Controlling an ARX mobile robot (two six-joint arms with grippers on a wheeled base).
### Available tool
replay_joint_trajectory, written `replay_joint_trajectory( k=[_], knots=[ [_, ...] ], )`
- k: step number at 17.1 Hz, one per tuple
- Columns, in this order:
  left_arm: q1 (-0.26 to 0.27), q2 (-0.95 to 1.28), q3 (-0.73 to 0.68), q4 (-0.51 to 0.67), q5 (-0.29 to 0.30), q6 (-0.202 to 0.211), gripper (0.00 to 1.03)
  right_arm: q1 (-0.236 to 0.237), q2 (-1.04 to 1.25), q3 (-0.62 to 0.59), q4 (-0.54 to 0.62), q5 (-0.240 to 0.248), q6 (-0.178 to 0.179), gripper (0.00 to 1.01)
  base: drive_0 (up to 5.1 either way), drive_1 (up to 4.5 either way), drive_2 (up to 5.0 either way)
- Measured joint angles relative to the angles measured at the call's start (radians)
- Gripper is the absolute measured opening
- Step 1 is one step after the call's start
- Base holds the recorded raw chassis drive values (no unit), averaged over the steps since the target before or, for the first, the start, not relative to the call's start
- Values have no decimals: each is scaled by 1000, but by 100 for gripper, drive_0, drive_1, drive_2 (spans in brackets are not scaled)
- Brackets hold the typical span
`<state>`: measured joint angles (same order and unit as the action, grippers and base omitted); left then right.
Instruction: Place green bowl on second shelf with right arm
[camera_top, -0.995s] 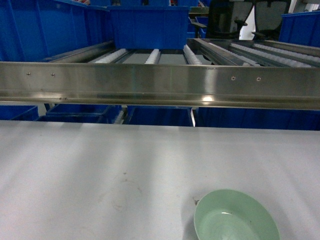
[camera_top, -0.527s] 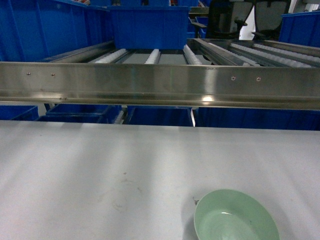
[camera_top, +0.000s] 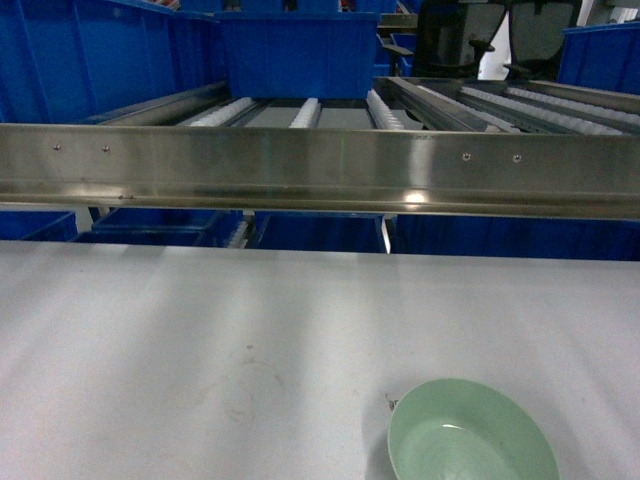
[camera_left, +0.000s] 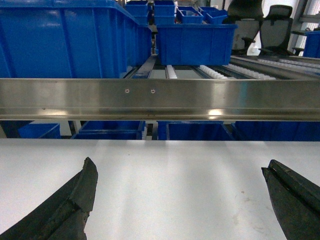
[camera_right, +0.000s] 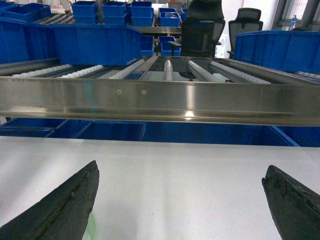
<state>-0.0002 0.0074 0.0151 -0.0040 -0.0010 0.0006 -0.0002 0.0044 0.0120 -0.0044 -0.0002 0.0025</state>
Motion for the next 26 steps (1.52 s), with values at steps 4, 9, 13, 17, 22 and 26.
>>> replay_joint_trajectory(
  k=[4,9,13,17,22,26],
  knots=[
    [0,0,0,0,0,0,98,0,0,0,0,0,0,98,0,0,0],
    [0,0,0,0,0,0,98,0,0,0,0,0,0,98,0,0,0],
    [0,0,0,0,0,0,98,0,0,0,0,0,0,98,0,0,0],
    [0,0,0,0,0,0,98,0,0,0,0,0,0,98,0,0,0],
    [0,0,0,0,0,0,98,0,0,0,0,0,0,98,0,0,0],
    [0,0,0,0,0,0,98,0,0,0,0,0,0,98,0,0,0]
  ],
)
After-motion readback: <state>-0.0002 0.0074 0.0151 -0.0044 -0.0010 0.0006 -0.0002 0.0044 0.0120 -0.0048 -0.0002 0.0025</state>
